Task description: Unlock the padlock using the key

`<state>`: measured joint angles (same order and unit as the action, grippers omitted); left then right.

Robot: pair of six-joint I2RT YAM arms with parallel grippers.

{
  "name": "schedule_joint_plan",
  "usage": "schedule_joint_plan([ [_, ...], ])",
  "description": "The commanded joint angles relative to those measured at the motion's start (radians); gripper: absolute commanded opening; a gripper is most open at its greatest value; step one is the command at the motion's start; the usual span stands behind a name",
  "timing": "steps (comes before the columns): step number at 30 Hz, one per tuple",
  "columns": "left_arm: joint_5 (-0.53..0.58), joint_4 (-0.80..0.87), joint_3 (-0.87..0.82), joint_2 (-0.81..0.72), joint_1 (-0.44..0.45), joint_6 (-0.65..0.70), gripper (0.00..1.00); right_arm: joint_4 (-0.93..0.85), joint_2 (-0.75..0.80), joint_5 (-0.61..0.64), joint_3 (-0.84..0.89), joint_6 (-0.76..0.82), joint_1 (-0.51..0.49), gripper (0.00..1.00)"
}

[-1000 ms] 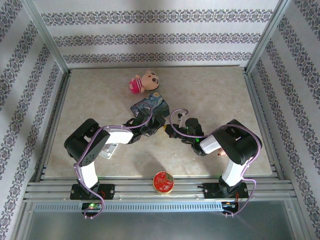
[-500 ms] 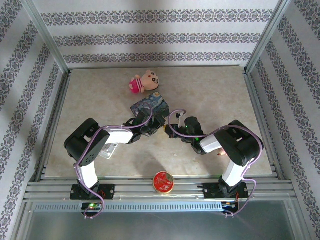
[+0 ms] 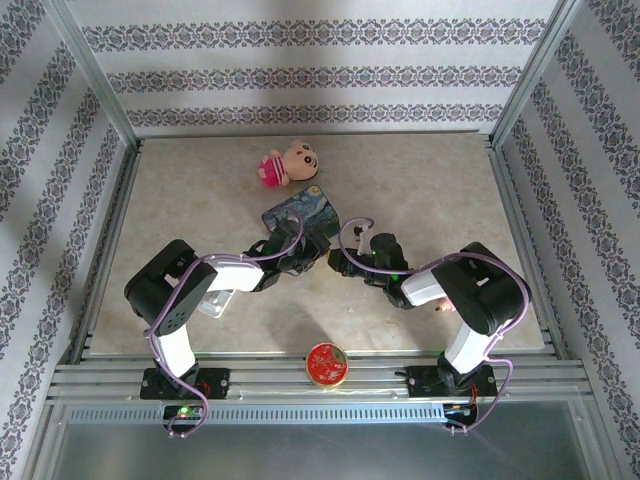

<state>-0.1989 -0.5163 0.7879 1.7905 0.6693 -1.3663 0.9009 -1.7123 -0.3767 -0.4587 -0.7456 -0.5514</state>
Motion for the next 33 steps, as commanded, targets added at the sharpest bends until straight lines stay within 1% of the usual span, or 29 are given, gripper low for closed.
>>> schedule_joint_plan([
  [1, -0.162, 0.012, -0.061, 0.042, 0.025, -0.155, 0.0, 0.065, 0.04, 0.006, 0.02, -0.037, 0.011, 0.33],
  [4, -0.167, 0.007, -0.06, 0.059, 0.023, -0.167, 0.0, 0.062, 0.063, 0.012, 0.053, -0.053, 0.012, 0.36],
  [8, -0.167, 0.029, -0.051, 0.067, 0.021, -0.167, 0.0, 0.046, 0.124, 0.009, 0.083, -0.063, 0.01, 0.38],
  [15, -0.149, 0.09, -0.039, 0.056, 0.018, -0.155, 0.0, -0.104, 0.254, 0.059, 0.096, -0.029, -0.006, 0.39],
  [19, -0.149, 0.099, -0.031, 0.056, 0.018, -0.153, 0.0, -0.263, 0.314, 0.138, 0.08, 0.005, -0.029, 0.36],
  [21, -0.15, 0.104, -0.027, 0.058, 0.018, -0.152, 0.0, -0.301, 0.333, 0.164, 0.078, 0.013, -0.041, 0.34],
  [26, -0.154, 0.11, -0.02, 0.062, 0.018, -0.147, 0.0, -0.311, 0.334, 0.176, 0.075, 0.01, -0.055, 0.28],
  [33, -0.16, 0.117, -0.018, 0.062, 0.018, -0.143, 0.0, -0.293, 0.286, 0.169, 0.038, 0.023, -0.071, 0.27],
])
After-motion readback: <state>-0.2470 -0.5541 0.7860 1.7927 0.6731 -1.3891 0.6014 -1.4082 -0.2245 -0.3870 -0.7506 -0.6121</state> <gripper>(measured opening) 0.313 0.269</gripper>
